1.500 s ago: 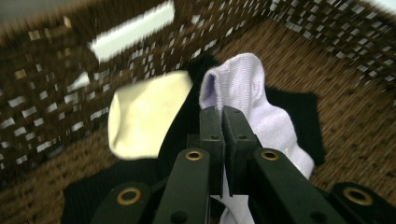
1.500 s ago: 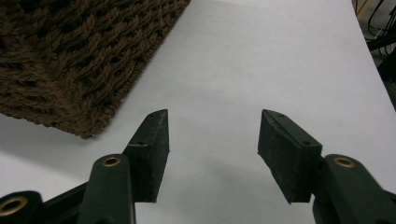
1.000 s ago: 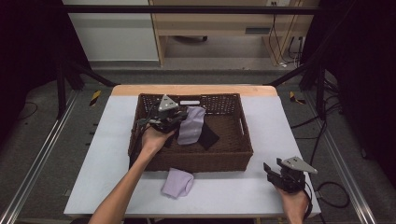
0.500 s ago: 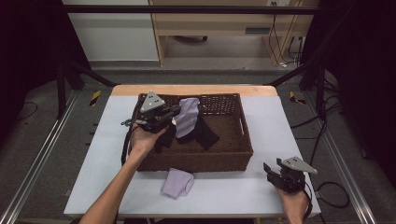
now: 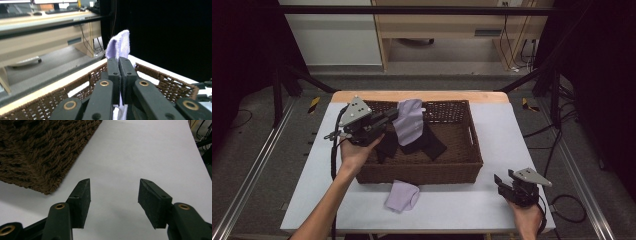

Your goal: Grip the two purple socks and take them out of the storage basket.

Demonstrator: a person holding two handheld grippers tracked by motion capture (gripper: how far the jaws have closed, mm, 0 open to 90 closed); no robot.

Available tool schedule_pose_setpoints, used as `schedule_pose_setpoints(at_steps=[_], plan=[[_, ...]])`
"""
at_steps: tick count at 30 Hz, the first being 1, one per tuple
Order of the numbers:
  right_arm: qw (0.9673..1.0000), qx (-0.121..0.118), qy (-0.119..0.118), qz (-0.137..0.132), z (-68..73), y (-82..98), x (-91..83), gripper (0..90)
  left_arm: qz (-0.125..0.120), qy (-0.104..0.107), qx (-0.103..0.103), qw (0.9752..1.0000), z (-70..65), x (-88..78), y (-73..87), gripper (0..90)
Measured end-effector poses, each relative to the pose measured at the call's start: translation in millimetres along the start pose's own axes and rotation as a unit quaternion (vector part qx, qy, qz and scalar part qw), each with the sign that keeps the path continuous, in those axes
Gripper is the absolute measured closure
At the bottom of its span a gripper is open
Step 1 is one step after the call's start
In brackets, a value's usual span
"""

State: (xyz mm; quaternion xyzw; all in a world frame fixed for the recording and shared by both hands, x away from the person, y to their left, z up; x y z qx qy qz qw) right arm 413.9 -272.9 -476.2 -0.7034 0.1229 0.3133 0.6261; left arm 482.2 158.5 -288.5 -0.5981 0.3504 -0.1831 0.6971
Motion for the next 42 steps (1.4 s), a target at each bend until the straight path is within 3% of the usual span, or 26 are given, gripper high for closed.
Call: schedule_pose_setpoints(at_steps=[7,12,25,32,42], plan=[[1.0000,-0.002,0.000,-0.002,0.6,-0.4,-0.1,43.6,-0.025,0.005,0.014,0.9996,-7.5,-25.6,-12.4,87.1],[1.0000,-0.001,-0.001,-0.002,1.1,-0.5,-0.8,43.7,-0.027,0.008,0.020,0.9994,-9.2,-38.2,-17.3,87.0],[1.0000,0.001,0.000,-0.002,2.0,-0.7,-1.2,43.8,-0.052,0.038,0.021,0.9977,-18.1,-78.3,-17.3,87.1],[1.0000,-0.001,0.001,-0.003,1.5,-0.4,-1.3,43.8,-0.056,0.054,0.022,0.9967,-26.4,-92.2,-5.8,87.0],[1.0000,-0.002,0.000,-0.001,2.4,-0.1,-1.6,43.8,-0.035,0.076,0.019,0.9963,-39.8,-97.1,26.3,87.0]])
Point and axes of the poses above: each handheld gripper's, and its own axes: x roughly forward along the jaws, y roughly out of its underside, z roughly to its left, the point moved 1 cm from there along x, roughly forward along the jaws, and after that the axes turned 4 degrees about z, right-handed, at the moved point
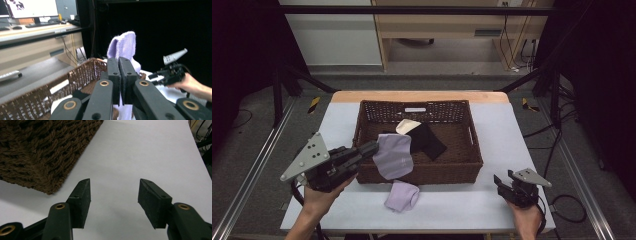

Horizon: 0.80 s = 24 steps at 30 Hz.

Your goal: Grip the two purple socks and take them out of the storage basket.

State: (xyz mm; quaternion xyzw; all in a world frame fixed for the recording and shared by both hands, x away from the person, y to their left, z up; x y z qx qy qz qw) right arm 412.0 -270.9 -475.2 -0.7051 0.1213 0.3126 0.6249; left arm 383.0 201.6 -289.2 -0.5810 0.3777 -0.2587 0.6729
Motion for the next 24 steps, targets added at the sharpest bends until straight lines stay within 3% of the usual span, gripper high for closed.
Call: schedule_pose_setpoints(at_steps=[7,14,24], plan=[[1.0000,0.000,0.000,0.001,0.2,0.4,0.2,43.8,0.036,0.017,-0.020,0.9990,-8.1,5.3,38.8,87.0],[1.0000,0.000,0.000,0.004,0.0,0.9,1.4,43.9,0.059,0.018,-0.032,0.9976,-10.0,11.4,64.0,87.0],[1.0000,-0.002,0.000,0.003,1.2,0.7,1.9,43.9,0.118,0.025,-0.055,0.9912,-15.4,28.1,104.8,87.0]])
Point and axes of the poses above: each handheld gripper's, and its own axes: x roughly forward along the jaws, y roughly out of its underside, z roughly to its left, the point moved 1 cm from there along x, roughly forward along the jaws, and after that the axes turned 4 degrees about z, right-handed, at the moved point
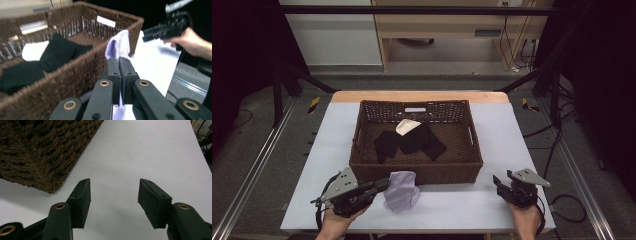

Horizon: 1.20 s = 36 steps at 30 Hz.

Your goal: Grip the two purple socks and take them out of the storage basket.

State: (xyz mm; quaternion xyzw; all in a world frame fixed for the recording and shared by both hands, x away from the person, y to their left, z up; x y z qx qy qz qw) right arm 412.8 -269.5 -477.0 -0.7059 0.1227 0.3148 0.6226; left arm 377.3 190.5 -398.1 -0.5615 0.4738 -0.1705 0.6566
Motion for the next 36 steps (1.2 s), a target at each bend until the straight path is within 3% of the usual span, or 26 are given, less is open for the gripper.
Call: schedule_pose_setpoints(at_steps=[6,15,18,23,25,31,36], plan=[[1.0000,0.001,-0.001,0.005,1.6,0.7,1.7,44.0,0.028,-0.008,-0.012,0.9995,5.8,11.2,17.6,87.0],[0.9999,-0.002,-0.002,0.010,3.7,0.9,4.4,44.2,0.074,-0.027,-0.021,0.9967,13.0,34.6,37.8,86.1],[0.9999,-0.005,-0.002,0.012,4.3,1.5,5.6,44.2,0.077,-0.034,-0.027,0.9961,15.1,36.1,40.6,79.2],[0.9999,-0.007,-0.002,0.012,4.8,1.7,5.1,43.1,0.065,-0.058,-0.034,0.9956,19.4,24.3,41.7,58.3],[0.9999,-0.007,-0.002,0.012,4.7,1.8,5.0,43.0,0.061,-0.069,-0.040,0.9950,22.4,17.4,43.2,54.3],[0.9999,-0.006,0.000,0.011,4.8,2.2,4.2,41.8,0.065,-0.098,-0.052,0.9917,32.4,-4.0,55.6,51.2],[0.9999,-0.003,0.005,0.008,4.8,3.3,2.9,38.2,0.065,-0.110,-0.047,0.9906,33.8,-6.1,57.5,47.0]])
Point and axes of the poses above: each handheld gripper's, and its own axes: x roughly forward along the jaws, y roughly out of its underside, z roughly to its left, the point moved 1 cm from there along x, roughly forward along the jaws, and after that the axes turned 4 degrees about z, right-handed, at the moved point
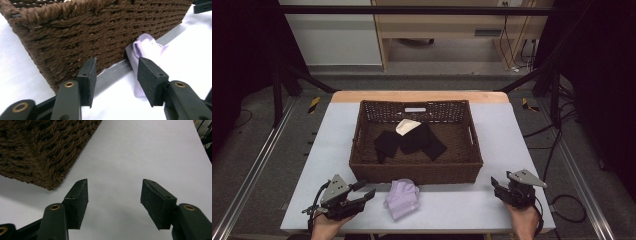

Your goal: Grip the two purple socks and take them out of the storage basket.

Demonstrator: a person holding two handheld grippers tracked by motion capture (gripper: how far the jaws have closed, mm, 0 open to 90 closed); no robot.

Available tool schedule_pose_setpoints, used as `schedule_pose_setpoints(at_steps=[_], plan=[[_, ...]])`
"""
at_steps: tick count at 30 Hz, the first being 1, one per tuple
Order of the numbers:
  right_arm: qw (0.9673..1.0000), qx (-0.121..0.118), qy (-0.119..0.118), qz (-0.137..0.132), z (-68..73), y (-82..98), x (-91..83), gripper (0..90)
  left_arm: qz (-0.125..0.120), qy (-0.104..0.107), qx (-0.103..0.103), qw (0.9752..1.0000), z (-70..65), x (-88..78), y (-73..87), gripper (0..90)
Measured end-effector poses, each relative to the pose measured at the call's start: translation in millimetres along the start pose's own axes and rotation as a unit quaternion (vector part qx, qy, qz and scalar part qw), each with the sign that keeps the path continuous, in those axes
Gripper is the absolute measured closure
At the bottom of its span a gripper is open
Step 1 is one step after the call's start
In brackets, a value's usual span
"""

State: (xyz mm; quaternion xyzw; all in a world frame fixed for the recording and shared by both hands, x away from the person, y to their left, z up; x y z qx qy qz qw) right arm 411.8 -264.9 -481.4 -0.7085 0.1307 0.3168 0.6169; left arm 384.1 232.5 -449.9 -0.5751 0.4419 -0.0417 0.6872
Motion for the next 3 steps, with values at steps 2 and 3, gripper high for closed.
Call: schedule_pose_setpoints(at_steps=[2,3], plan=[[1.0000,0.002,-0.003,0.002,-0.4,0.7,0.1,37.7,0.006,-0.006,0.001,1.0000,0.5,2.4,0.5,46.3],[1.0000,0.003,-0.004,0.004,-0.5,0.9,0.4,37.5,0.009,-0.008,0.001,0.9999,1.2,2.9,0.6,45.3]])
Point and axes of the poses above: each handheld gripper's, and its own axes: x roughly forward along the jaws, y roughly out of its underside, z roughly to its left, the point moved 1 cm from there along x, roughly forward along the jaws, and after that the axes turned 4 degrees about z, right-handed, at the moved point
